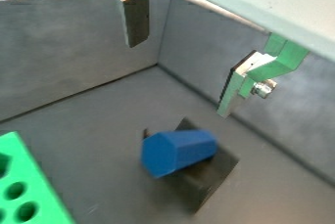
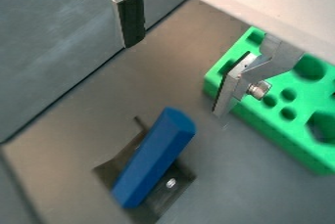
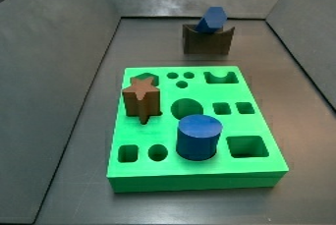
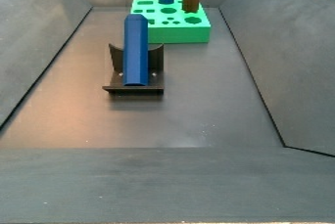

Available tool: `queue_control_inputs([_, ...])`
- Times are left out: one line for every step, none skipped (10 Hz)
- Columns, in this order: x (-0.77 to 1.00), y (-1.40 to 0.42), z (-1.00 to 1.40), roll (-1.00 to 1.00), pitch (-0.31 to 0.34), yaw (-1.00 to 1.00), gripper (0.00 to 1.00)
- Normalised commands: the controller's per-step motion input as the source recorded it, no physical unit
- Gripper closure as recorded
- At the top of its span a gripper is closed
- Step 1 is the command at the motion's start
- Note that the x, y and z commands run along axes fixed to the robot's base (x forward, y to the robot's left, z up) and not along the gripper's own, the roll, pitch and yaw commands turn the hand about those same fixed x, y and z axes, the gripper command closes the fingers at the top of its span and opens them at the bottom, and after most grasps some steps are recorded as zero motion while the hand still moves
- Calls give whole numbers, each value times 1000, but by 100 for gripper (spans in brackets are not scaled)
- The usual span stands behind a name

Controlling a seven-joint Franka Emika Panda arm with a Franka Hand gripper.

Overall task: Pick up the hexagon object. Move up. Place the hexagon object on the fixture. Regrasp the hexagon object. Move to above the board. Insert the hexagon object.
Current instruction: Regrasp the hexagon object.

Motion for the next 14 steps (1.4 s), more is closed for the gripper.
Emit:
queue_control_inputs([34, -25, 2, 1000, 58, 34, 0])
queue_control_inputs([52, -28, 0, 1000, 73, 40, 0])
queue_control_inputs([61, -30, 0, 1000, 83, 43, 0])
queue_control_inputs([83, -33, -1, 1000, 114, 57, 0])
queue_control_inputs([91, -36, -3, 1000, 129, 64, 0])
queue_control_inputs([101, -43, -2, 1000, 161, 85, 0])
queue_control_inputs([99, -44, -2, 1000, 184, 108, 0])
queue_control_inputs([98, -42, -6, 1000, 216, 158, 0])
queue_control_inputs([98, -47, -4, 940, 222, 182, 0])
queue_control_inputs([102, -49, -7, 679, 190, 210, 0])
queue_control_inputs([104, -51, -10, 490, 156, 229, 0])
queue_control_inputs([100, -41, 2, 278, 109, 239, 0])
queue_control_inputs([92, -37, 6, 220, 83, 237, 0])
queue_control_inputs([82, -42, -5, 174, 26, 226, 0])
